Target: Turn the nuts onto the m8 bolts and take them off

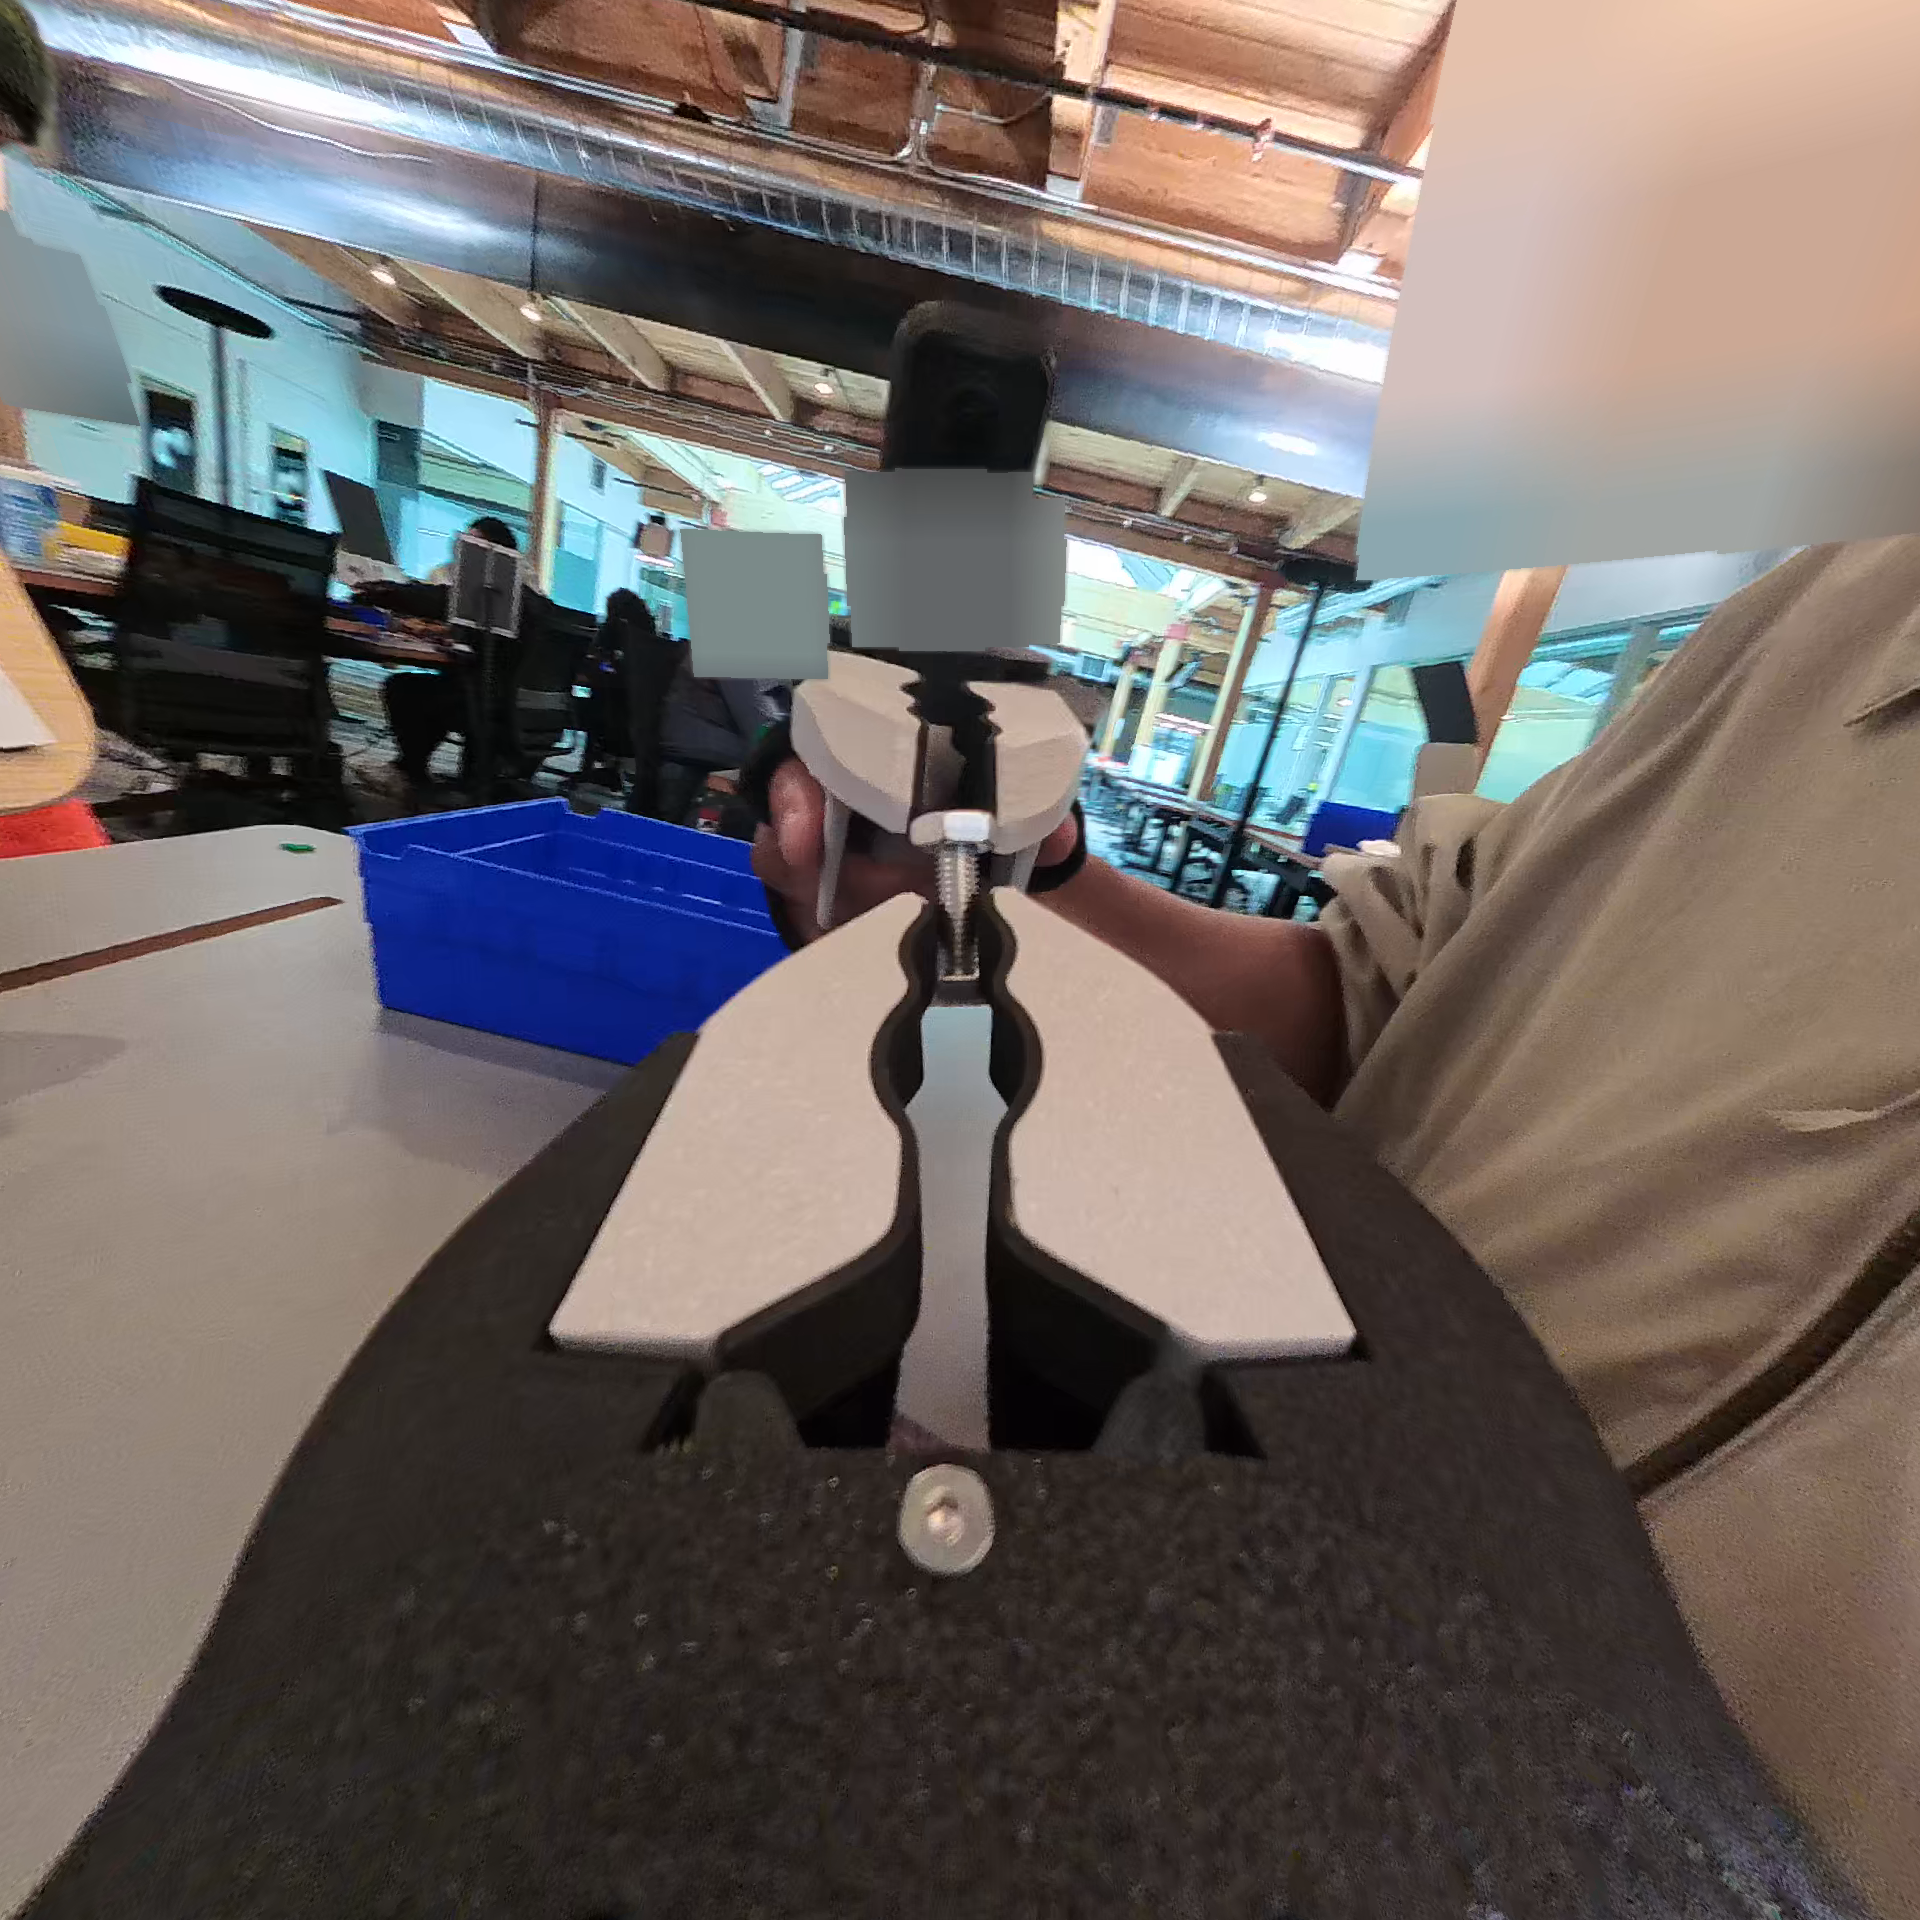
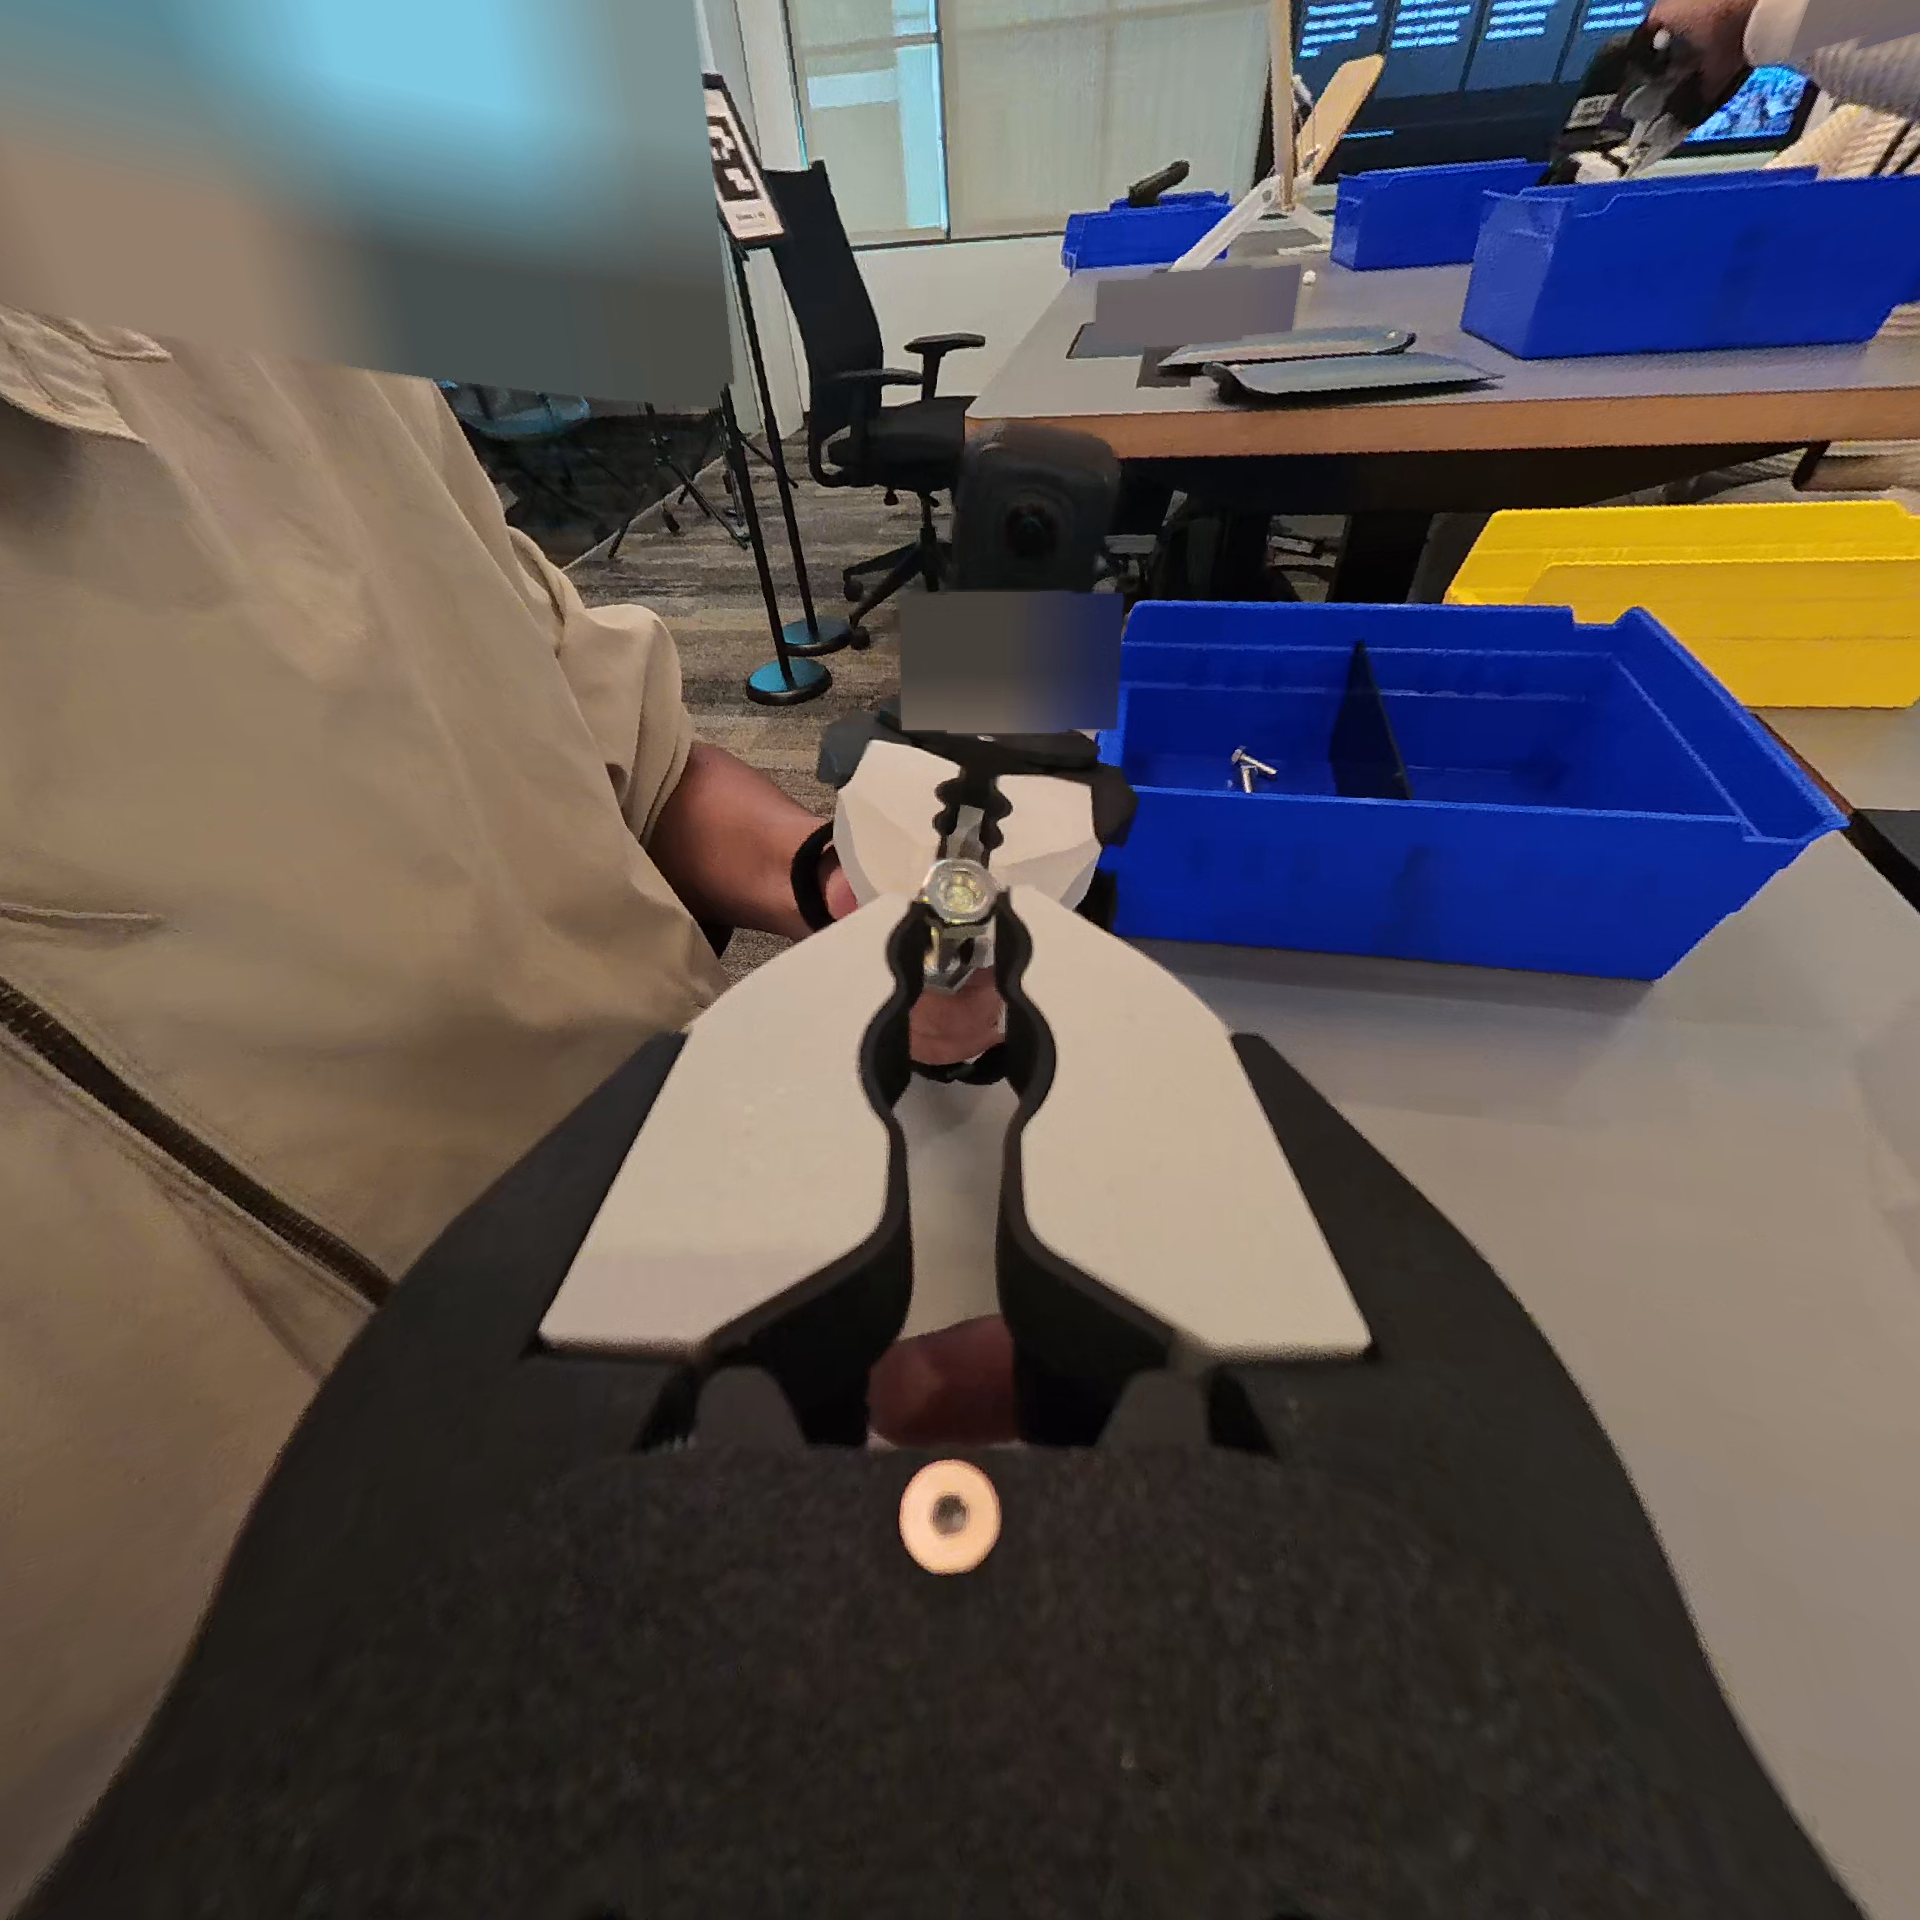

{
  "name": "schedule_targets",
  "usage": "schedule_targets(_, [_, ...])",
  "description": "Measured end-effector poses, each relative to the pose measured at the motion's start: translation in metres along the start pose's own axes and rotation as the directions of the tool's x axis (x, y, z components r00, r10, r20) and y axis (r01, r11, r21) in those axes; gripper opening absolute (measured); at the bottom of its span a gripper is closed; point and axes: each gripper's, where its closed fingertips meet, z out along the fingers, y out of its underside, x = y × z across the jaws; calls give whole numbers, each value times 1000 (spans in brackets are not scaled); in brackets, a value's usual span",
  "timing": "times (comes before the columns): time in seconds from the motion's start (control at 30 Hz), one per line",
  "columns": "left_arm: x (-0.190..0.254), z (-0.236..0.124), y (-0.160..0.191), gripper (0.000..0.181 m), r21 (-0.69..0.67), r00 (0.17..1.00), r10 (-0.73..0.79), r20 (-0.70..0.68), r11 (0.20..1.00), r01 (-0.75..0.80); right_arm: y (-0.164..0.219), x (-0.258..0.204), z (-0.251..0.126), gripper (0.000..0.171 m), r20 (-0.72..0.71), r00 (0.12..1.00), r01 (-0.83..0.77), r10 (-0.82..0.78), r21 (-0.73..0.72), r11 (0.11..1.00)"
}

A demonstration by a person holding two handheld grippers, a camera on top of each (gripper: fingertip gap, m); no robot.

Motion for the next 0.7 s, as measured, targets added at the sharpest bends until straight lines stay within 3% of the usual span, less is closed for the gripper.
schedule_targets(0.2, [-16,1,4,7,-105,955,224,196,973,-207,6,10,-3,11,-102,992,-70,72,22,997])
schedule_targets(0.47, [-25,1,9,7,-325,736,577,354,814,-482,14,16,-6,11,-265,946,-172,187,76,982])
schedule_targets(0.63, [-30,1,11,7,-424,608,690,393,723,-546,17,21,-7,10,-378,874,-273,305,137,952])
schedule_targets(0.7, [-31,1,12,7,-427,609,684,401,728,-536,20,22,-7,10,-410,841,-311,353,167,936])
